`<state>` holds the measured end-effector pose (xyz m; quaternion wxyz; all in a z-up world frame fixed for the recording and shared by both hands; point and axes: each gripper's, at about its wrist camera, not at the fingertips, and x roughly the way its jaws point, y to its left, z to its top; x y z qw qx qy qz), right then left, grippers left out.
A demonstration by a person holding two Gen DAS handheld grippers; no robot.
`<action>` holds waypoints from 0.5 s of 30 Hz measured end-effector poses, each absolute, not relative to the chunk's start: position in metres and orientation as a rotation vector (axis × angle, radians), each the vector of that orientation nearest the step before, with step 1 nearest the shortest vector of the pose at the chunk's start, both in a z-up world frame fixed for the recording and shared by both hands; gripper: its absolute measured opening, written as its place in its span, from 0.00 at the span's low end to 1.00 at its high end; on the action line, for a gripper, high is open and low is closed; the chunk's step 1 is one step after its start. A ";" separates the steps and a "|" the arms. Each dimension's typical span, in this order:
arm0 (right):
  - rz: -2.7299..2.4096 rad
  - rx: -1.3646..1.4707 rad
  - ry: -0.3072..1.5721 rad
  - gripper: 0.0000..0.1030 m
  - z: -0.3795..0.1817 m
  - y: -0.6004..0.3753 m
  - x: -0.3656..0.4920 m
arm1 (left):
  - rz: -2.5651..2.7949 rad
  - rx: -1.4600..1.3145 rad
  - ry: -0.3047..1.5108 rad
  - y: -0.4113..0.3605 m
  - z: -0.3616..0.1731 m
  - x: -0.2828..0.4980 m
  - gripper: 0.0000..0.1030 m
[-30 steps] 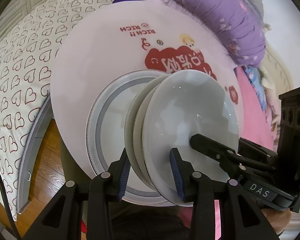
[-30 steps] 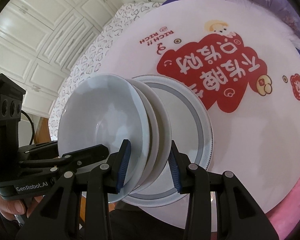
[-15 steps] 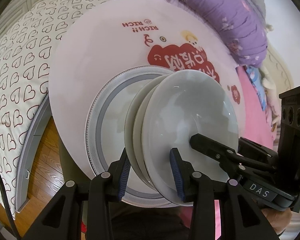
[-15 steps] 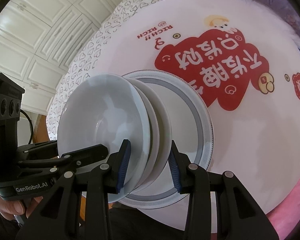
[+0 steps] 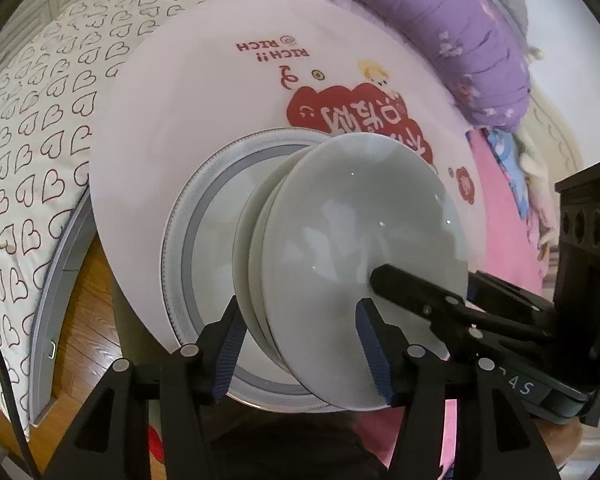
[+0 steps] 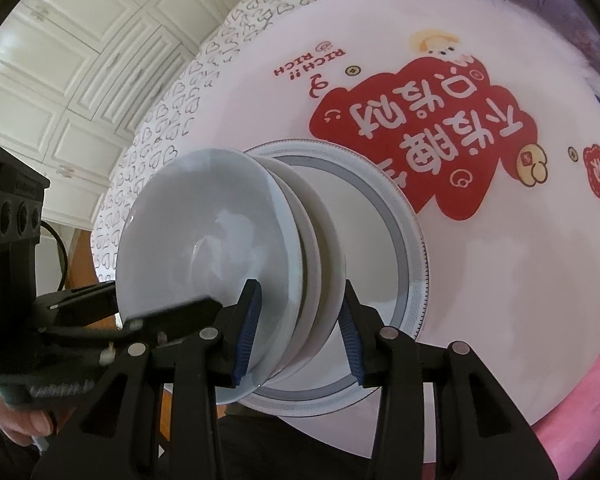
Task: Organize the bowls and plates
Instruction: 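Lower the bowl stack onto the plate stack with both grippers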
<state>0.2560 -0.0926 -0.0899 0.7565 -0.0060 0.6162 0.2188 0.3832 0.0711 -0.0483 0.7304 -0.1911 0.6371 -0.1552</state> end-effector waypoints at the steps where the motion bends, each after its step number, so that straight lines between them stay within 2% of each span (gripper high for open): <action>1: 0.472 -0.009 1.340 0.39 -0.088 -0.094 0.256 | -0.339 -0.416 1.399 0.071 -0.047 0.384 0.59; 2: 0.465 0.001 1.335 0.40 -0.086 -0.096 0.257 | -0.332 -0.415 1.394 0.072 -0.045 0.384 0.64; 4: 0.446 0.021 1.314 0.53 -0.080 -0.103 0.258 | -0.306 -0.413 1.374 0.075 -0.040 0.382 0.79; 6: 0.434 0.041 1.298 0.74 -0.075 -0.108 0.259 | -0.293 -0.404 1.356 0.078 -0.035 0.379 0.88; 10: 0.432 0.100 1.293 0.89 -0.070 -0.119 0.259 | -0.272 -0.376 1.316 0.081 -0.025 0.373 0.94; 12: 0.431 0.134 1.292 1.00 -0.067 -0.125 0.259 | -0.256 -0.373 1.287 0.084 -0.019 0.368 0.97; 15: 0.440 0.206 1.302 1.00 -0.065 -0.133 0.260 | -0.209 -0.337 1.232 0.089 -0.007 0.358 0.97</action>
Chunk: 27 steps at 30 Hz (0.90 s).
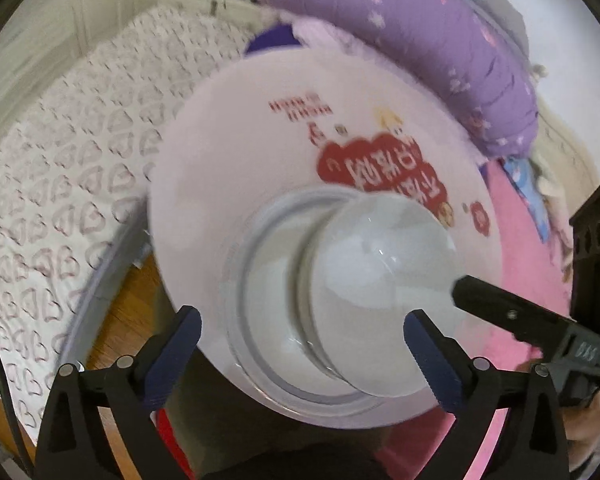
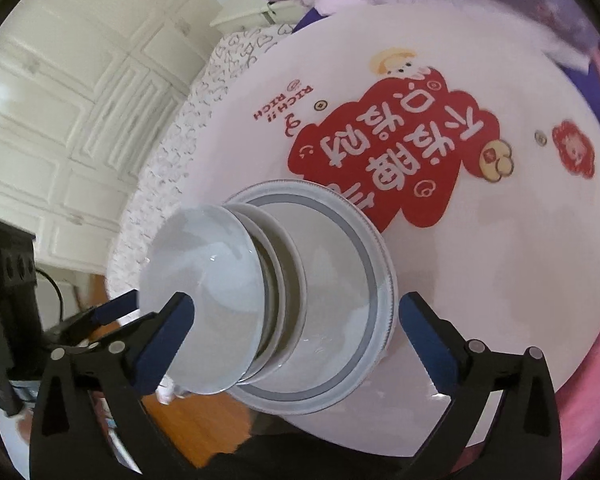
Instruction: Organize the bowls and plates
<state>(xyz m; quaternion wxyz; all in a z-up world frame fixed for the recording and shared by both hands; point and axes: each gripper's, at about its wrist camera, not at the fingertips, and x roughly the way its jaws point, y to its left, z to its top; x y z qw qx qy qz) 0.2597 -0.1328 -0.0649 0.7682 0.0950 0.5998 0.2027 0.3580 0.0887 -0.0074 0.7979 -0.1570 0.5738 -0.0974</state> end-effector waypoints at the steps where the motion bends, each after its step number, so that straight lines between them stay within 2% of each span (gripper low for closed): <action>1: 0.440 0.214 1.298 1.00 -0.064 -0.134 0.259 | -0.185 -0.313 1.202 0.089 -0.001 0.353 0.97; 5: 0.449 0.223 1.261 1.00 -0.054 -0.138 0.252 | -0.130 -0.245 1.087 0.086 0.018 0.332 0.97; 10: 0.430 0.162 1.123 1.00 -0.027 -0.145 0.229 | -0.091 -0.217 0.932 0.084 0.044 0.293 0.97; 16: 0.407 0.109 0.977 1.00 -0.004 -0.156 0.189 | 0.017 -0.185 0.666 0.078 0.068 0.219 0.99; 27: 0.343 0.001 0.655 1.00 0.034 -0.166 0.097 | 0.051 -0.040 0.411 0.032 0.075 0.092 0.99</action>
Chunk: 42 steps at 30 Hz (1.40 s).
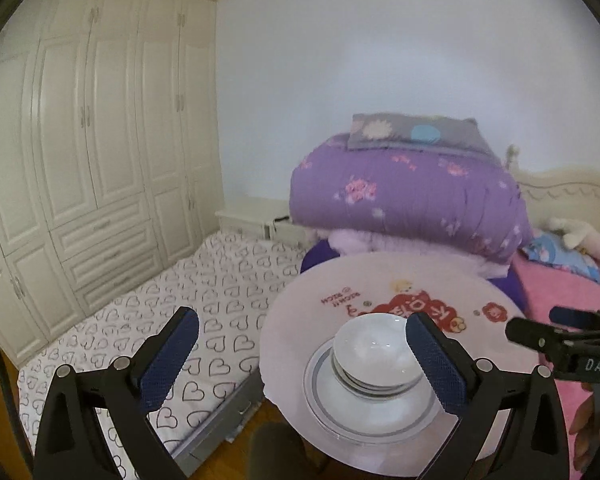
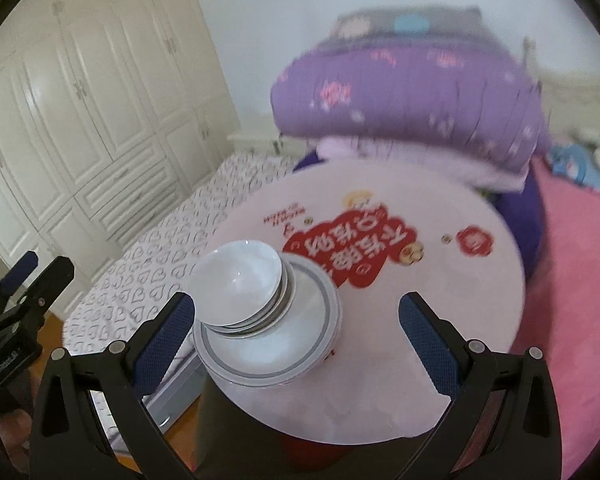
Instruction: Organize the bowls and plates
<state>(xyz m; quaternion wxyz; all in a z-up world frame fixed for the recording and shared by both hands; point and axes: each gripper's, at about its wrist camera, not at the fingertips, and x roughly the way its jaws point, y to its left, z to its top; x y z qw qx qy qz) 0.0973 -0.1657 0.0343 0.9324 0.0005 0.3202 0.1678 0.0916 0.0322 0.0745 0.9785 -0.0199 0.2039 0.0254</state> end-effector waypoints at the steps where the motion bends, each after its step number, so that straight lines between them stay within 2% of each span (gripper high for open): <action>1: 0.332 -0.006 0.627 1.00 0.038 -0.167 0.090 | 0.053 -0.034 0.398 0.029 0.069 0.076 0.99; 7: 0.280 -0.039 0.510 1.00 0.047 -0.171 0.048 | 0.047 -0.061 0.370 0.025 0.047 0.032 0.99; 20: 0.229 -0.061 0.424 1.00 0.029 -0.170 -0.015 | 0.066 -0.068 0.331 0.030 0.035 -0.057 0.99; 42: 0.209 -0.064 0.343 1.00 0.035 -0.167 -0.044 | 0.010 -0.077 0.321 0.032 0.057 -0.097 0.99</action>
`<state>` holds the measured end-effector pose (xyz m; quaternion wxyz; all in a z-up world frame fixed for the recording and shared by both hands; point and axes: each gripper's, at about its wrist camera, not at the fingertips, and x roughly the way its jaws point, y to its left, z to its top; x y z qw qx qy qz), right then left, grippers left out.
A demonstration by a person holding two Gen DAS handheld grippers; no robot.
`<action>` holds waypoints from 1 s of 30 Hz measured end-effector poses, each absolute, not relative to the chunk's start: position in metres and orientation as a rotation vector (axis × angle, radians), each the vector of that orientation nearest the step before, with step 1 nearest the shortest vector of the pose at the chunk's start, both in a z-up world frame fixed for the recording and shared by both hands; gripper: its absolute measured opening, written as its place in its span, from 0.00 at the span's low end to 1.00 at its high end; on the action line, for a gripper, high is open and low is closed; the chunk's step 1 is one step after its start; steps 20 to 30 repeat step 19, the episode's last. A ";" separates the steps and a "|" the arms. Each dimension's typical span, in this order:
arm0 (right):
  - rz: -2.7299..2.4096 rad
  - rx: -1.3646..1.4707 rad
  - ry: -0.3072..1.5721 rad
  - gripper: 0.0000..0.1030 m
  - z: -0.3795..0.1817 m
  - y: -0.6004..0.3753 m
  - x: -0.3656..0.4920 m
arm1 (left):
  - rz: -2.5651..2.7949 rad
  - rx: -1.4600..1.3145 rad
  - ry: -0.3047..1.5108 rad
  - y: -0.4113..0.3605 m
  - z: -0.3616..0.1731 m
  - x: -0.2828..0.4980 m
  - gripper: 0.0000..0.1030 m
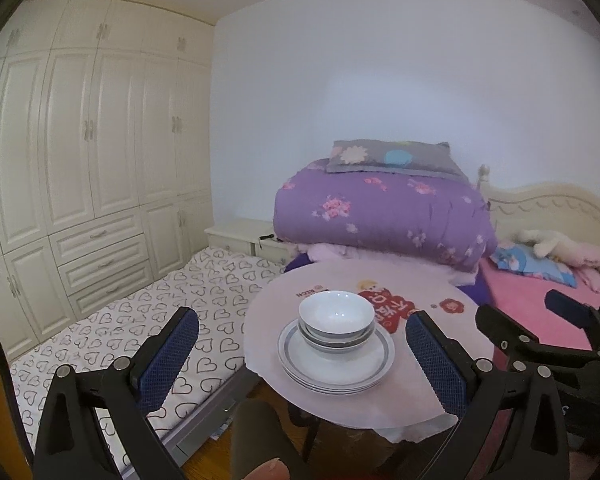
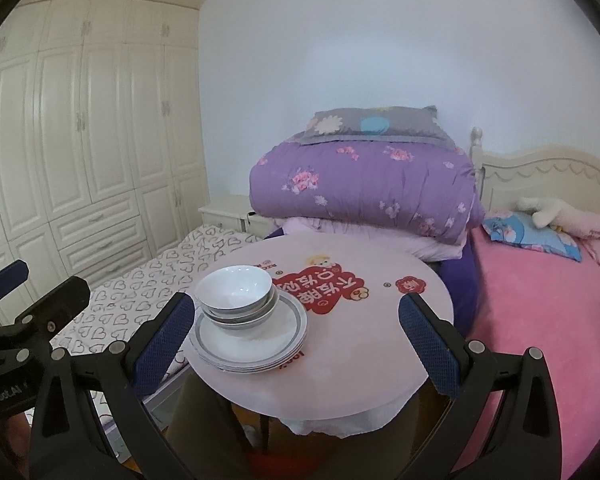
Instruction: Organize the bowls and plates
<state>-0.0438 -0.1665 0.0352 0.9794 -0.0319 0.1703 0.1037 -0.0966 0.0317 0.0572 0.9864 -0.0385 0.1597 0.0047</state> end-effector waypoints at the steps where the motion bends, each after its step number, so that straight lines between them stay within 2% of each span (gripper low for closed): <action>1: 0.208 -0.066 0.342 1.00 0.035 -0.167 -0.044 | 0.015 -0.079 0.317 0.033 0.058 -0.097 0.99; 30: 0.212 -0.055 0.354 1.00 0.034 -0.170 -0.045 | 0.032 -0.073 0.275 0.025 0.053 -0.099 0.99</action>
